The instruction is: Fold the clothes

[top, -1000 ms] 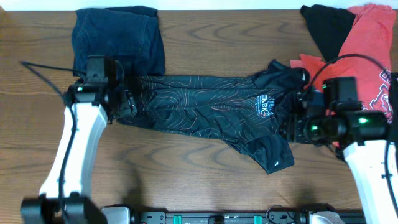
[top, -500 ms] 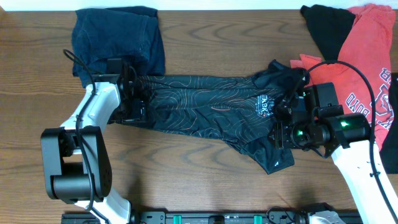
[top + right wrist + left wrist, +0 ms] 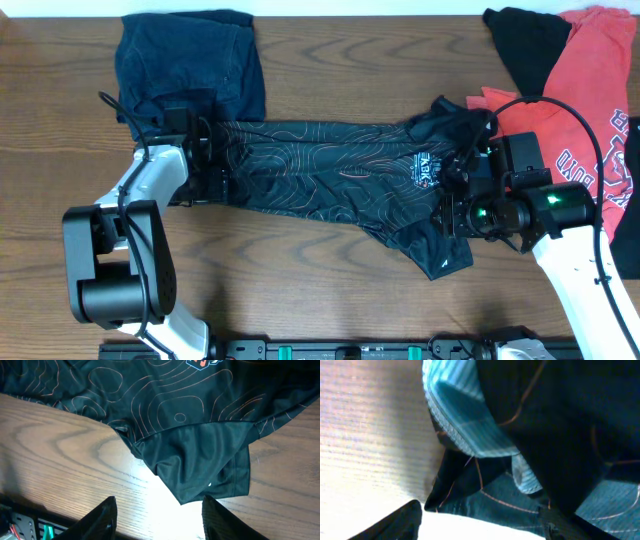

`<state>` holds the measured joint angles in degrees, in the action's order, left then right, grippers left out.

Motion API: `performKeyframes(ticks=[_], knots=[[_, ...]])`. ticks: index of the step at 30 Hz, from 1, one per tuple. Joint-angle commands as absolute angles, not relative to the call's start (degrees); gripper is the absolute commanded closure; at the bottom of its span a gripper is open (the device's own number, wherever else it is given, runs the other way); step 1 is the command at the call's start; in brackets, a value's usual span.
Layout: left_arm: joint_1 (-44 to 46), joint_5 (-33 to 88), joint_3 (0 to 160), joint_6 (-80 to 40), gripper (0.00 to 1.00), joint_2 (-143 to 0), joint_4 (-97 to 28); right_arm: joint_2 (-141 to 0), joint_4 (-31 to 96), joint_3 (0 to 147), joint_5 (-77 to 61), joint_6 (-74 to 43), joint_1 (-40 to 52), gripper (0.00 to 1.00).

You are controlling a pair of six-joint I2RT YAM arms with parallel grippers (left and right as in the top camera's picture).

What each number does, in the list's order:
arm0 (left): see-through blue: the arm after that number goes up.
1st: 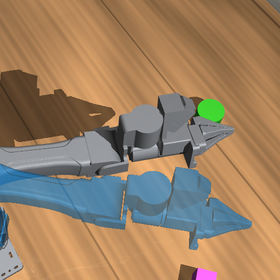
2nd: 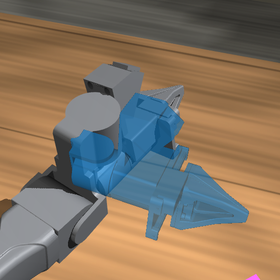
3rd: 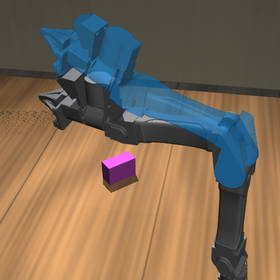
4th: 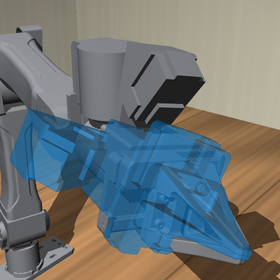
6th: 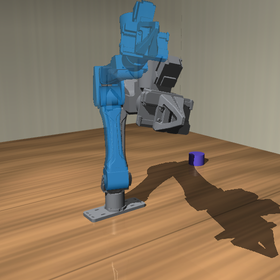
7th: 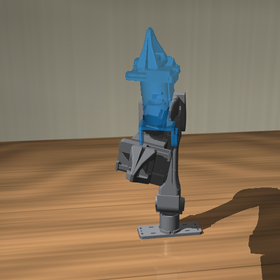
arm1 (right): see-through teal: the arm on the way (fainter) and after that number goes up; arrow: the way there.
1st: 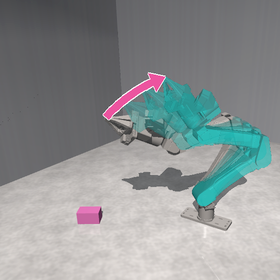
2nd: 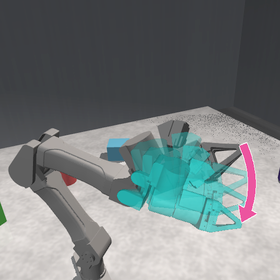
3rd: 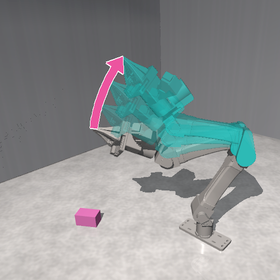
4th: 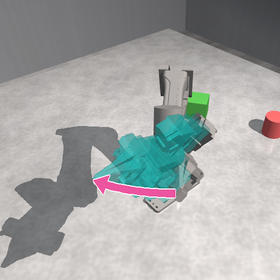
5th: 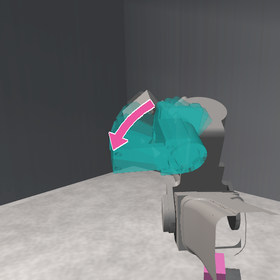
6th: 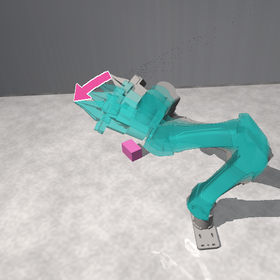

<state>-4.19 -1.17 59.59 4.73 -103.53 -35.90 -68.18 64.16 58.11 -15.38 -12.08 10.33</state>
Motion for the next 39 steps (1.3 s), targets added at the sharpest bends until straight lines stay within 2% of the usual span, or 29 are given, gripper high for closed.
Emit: performKeyframes(ticks=[1,3,5,8,10,14,17,18,26,34,39], knots=[[-4.3,-0.4,59.0,5.3,0.26,-103.7,-35.1,-67.7,64.0,57.9,-15.2,-13.3,11.0,0.48],[-4.3,0.7,59.0,5.3,0.31,-103.7,-34.3,-67.7,64.0,57.9,-15.2,-13.3,11.0,0.49],[-4.3,2.6,58.9,5.3,0.42,-103.8,-33.9,-67.7,63.9,57.9,-15.2,-13.3,10.9,0.5],[-4.3,2.6,58.5,4.9,0.51,-103.9,-33.5,-67.7,63.0,57.9,-15.2,-13.3,10.9,0.51],[-4.3,2.6,58.2,4.2,0.65,-104.0,-33.8,-67.7,62.7,57.9,-15.2,-13.7,11.0,0.51],[-4.3,2.6,57.3,1.2,0.76,-104.1,-34.3,-67.8,62.7,57.9,-15.2,-14.2,11.0,0.52],[-4.3,2.5,57.2,-0.5,0.92,-104.0,-35.4,-67.8,63.0,57.9,-15.3,-14.6,11.0,0.54],[-4.4,2.5,57.3,-1.4,0.94,-103.9,-35.6,-67.8,63.2,57.9,-15.3,-14.6,11.0,0.55],[-4.4,2.3,57.8,-5.1,0.94,-95.2,-41.0,-68.8,65.5,57.0,-15.0,-14.9,12.4,0.59],[-4.4,2.3,57.8,-6.3,0.94,-82.8,-45.4,-74.0,65.3,50.3,-8.1,-22.4,15.7,0.62],[-4.4,2.4,57.8,-6.4,0.94,-80.8,-46.1,-77.5,62.3,46.0,-6.7,-28.0,17.0,0.63]])
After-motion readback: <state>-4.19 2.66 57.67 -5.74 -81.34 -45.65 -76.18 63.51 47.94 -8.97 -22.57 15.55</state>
